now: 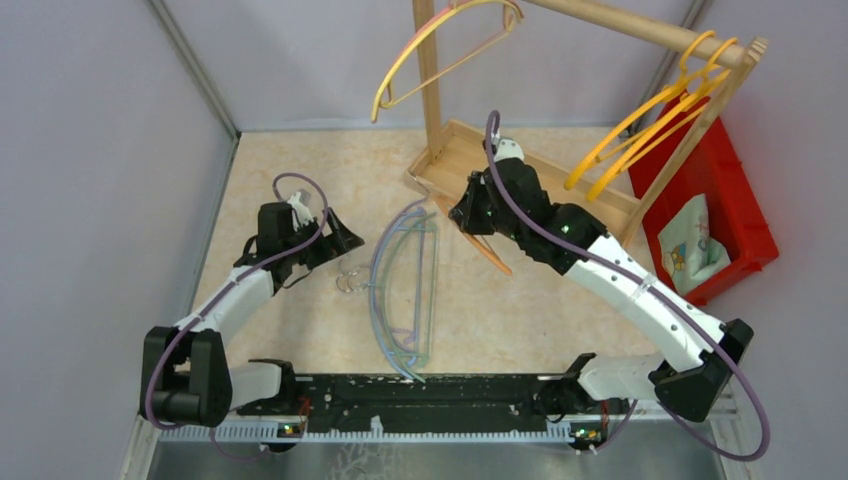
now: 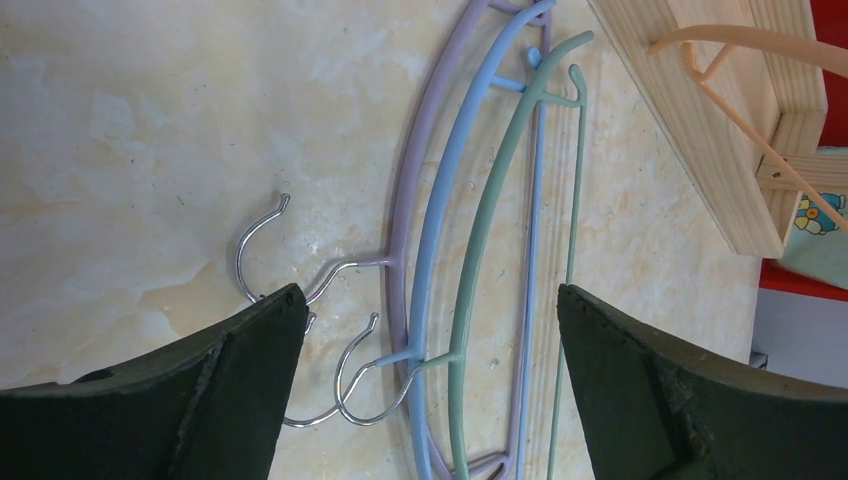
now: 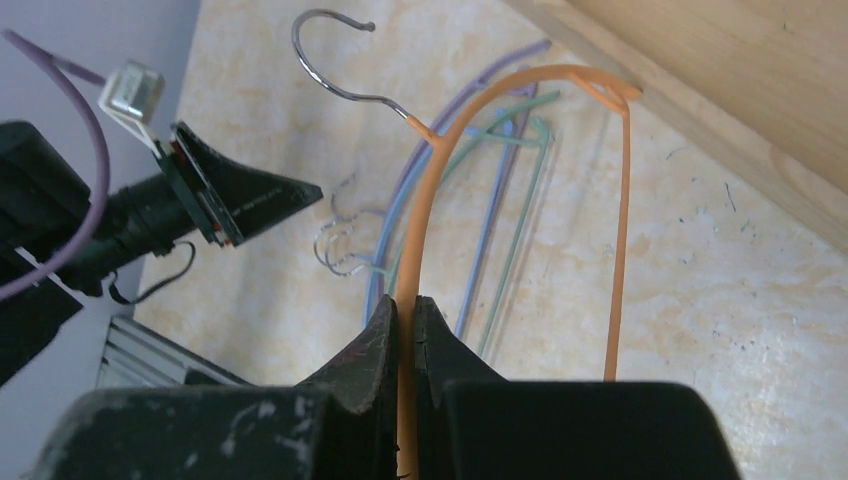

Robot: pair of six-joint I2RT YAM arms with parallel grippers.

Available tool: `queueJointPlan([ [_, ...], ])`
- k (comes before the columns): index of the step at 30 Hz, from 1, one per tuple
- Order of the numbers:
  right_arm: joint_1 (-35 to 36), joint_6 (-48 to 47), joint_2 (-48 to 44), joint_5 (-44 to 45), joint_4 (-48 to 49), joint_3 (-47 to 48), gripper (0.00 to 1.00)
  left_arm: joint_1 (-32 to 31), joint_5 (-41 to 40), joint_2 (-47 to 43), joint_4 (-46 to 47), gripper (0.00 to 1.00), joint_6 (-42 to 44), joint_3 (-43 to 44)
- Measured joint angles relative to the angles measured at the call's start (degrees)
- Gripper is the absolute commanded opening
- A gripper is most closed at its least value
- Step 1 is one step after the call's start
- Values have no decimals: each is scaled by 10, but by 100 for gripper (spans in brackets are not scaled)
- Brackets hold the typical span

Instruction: Organize the hangers

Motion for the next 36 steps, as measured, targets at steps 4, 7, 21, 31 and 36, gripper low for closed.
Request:
queueJointPlan([
  [4, -9, 8, 1, 5, 20, 5, 0, 0, 0, 0, 3, 100, -4, 1],
  [7, -9, 8, 5, -11, 35, -5, 0, 0, 0, -1, 3, 100, -6, 2],
  [21, -2, -42, 116, -157, 189, -185, 0, 0, -2, -29, 2, 100, -20, -7],
  [31, 24, -115, 205, -150, 250, -244, 29, 0, -7, -29, -12, 100, -21, -9],
  [36, 66, -148, 205, -139, 228, -239, 43, 0, -10, -29, -23, 100, -20, -9],
])
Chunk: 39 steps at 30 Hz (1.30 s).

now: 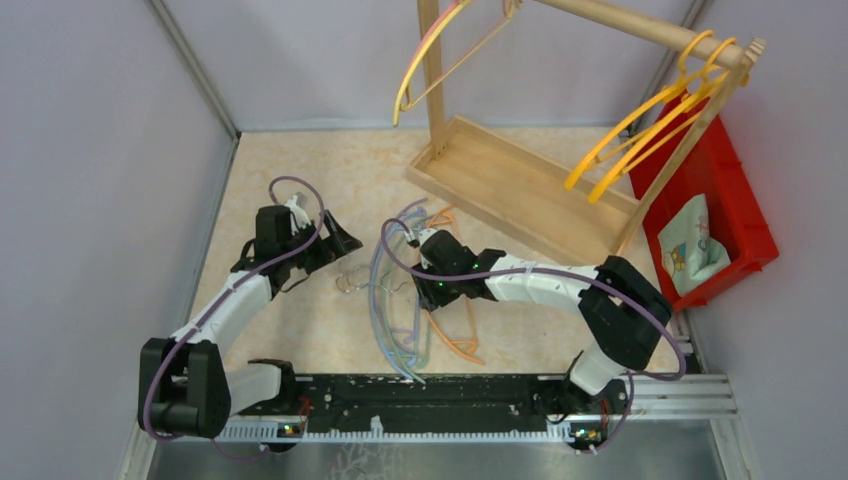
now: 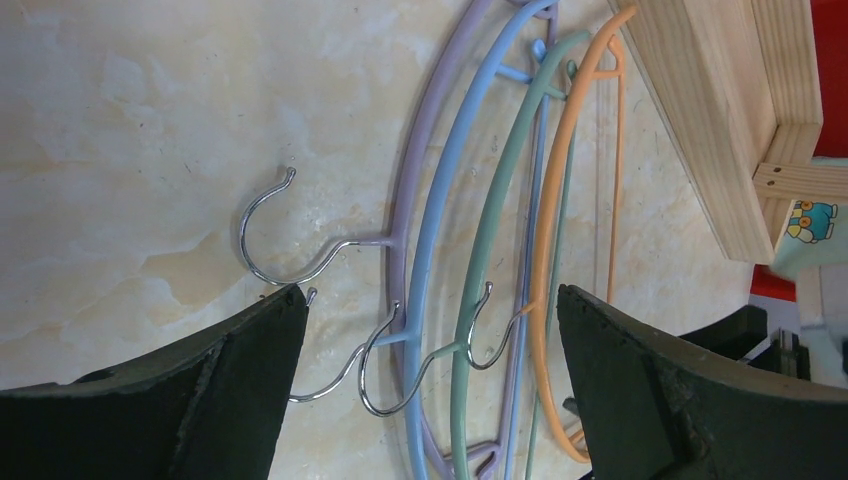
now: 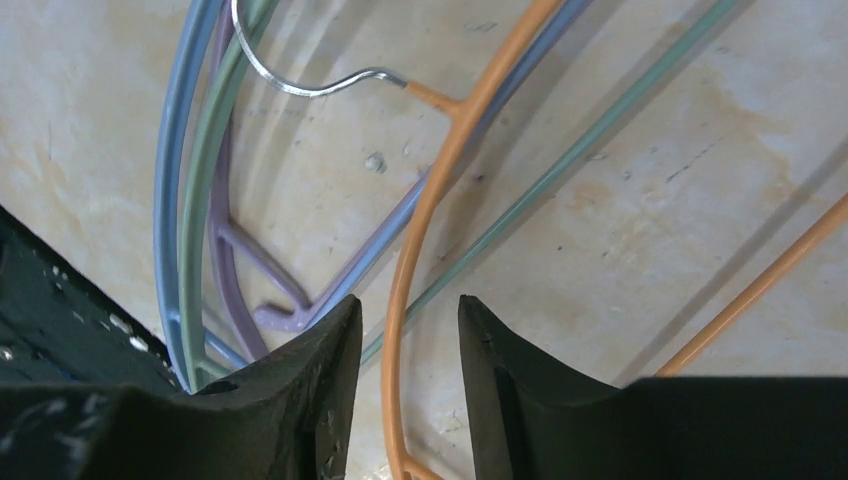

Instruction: Organize the hangers

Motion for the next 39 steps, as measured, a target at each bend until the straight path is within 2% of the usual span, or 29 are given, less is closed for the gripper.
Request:
queueJointPlan([
  [10, 24, -16, -1, -8, -29, -4, 43, 0, 0, 0, 0, 100, 0, -13],
  [15, 24, -16, 34, -19, -20, -11, 41, 0, -1, -5, -2, 99, 1, -20],
  [26, 23, -14, 52, -27, 7, -14, 3, 0, -10, -45, -13, 100, 2, -37],
  [31, 22, -10, 1, -14, -53, -9, 0, 0, -12, -54, -17, 100, 2, -38],
  [35, 21, -15, -75, -14, -144, 28, 0, 0, -12, -54, -17, 100, 2, -38],
  [39, -1, -3, -172, -29, -190, 71, 0, 0, -11, -51, -13, 100, 1, -38],
])
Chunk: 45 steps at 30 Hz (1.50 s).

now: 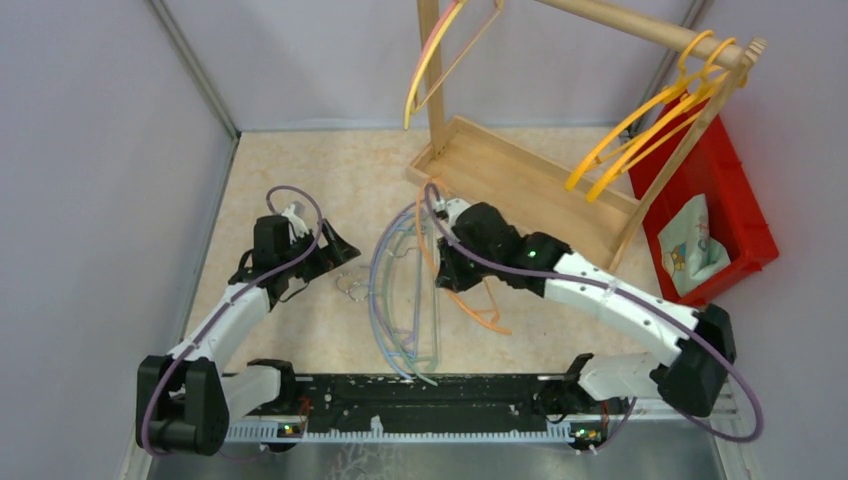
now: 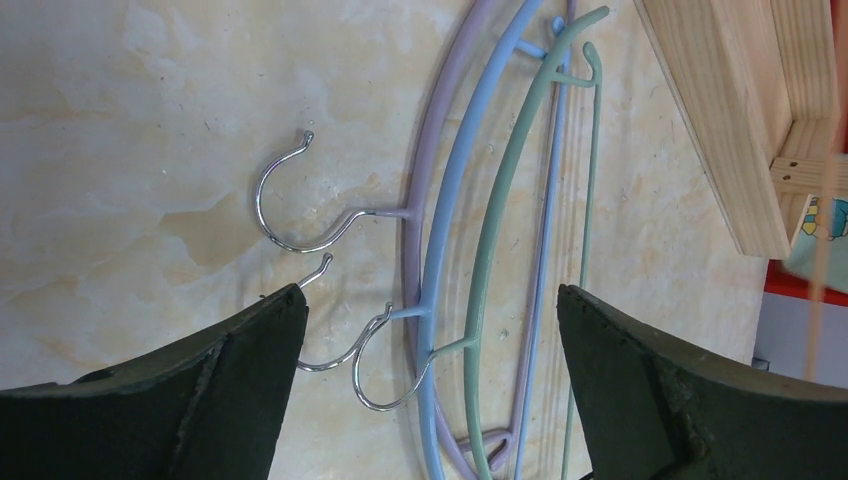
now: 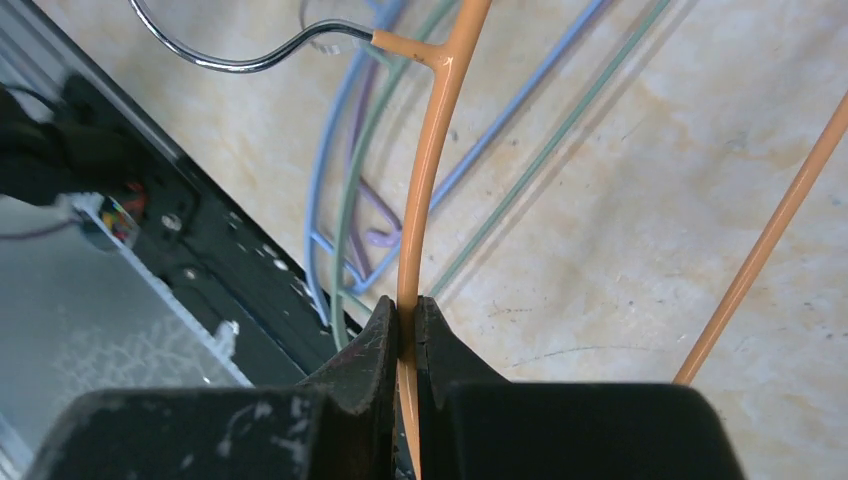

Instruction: Organize the hangers

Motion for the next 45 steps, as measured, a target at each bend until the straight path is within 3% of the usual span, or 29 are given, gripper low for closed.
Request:
queueJointPlan([
  [5, -40, 36, -69, 8, -15, 50, 0, 0, 2, 19, 12, 100, -2, 0],
  [11, -55, 82, -76, 82, 8, 122, 0, 0, 11, 26, 23, 100, -8, 0],
  [21, -102, 145, -67, 181, 176, 161, 0, 1, 15, 19, 20, 100, -9, 13],
  [33, -193, 232, 75, 182, 395, 249, 0, 3, 12, 6, 8, 100, 3, 31],
  [45, -245, 278, 245, 153, 441, 444, 0, 3, -4, 6, 3, 100, 14, 31],
])
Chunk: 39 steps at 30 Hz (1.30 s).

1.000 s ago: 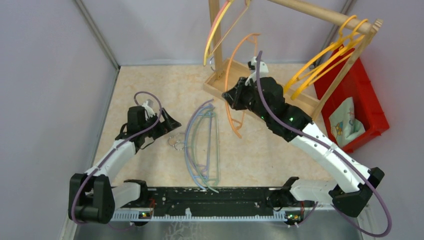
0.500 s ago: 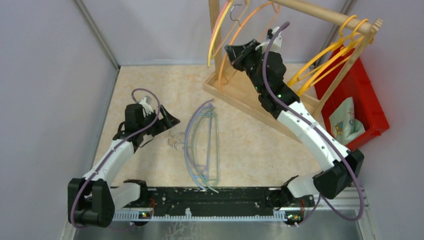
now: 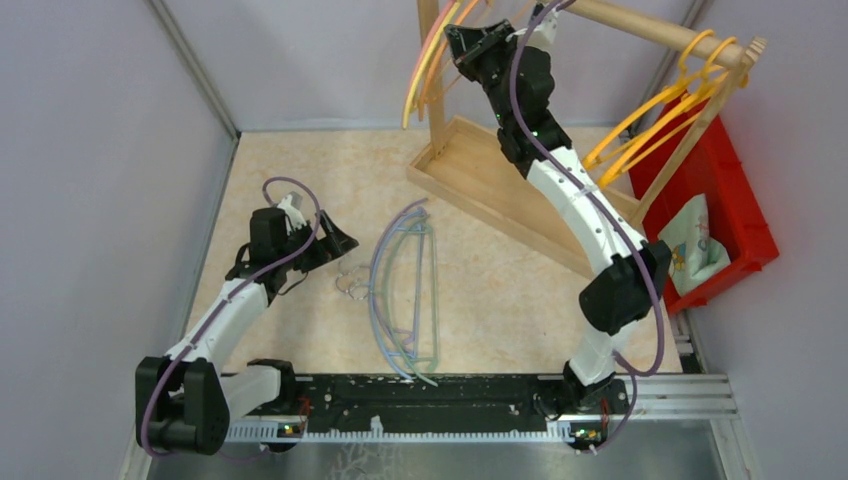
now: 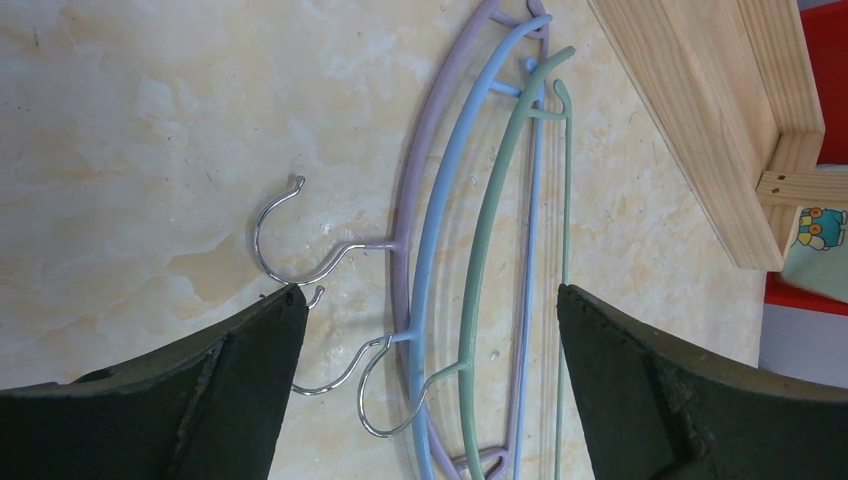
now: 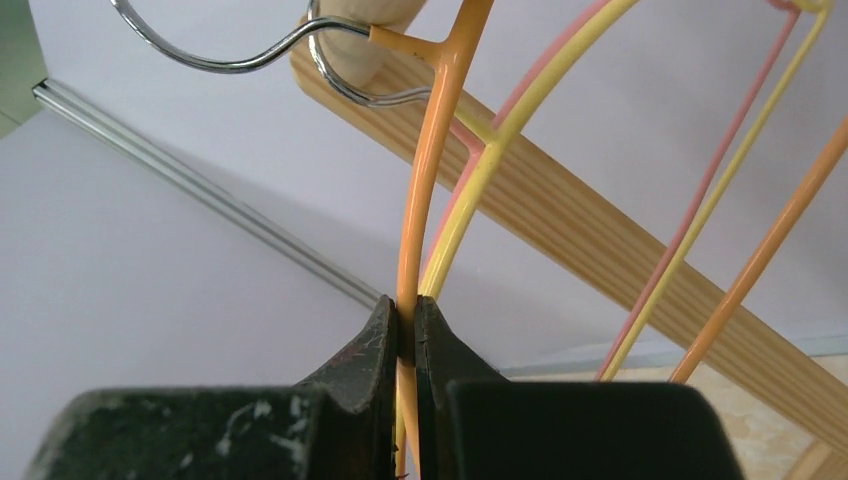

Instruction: Organize the hangers

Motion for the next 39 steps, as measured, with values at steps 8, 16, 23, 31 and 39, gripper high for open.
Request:
queueJointPlan([
  [8, -6, 28, 71, -18, -8, 43, 0, 3, -9, 0, -1, 100, 4, 0],
  [16, -22, 56, 74, -32, -1, 42, 1, 9, -12, 13, -1, 100, 15, 0],
  [23, -31, 80, 72, -45, -1, 29, 50, 10, -11, 19, -1, 100, 15, 0],
  [31, -35, 63, 27, -53, -47, -29, 79, 12, -11, 20, 0, 100, 15, 0],
  [39, -33, -21, -144, -82, -132, -137, 92, 13, -8, 35, 6, 100, 15, 1],
])
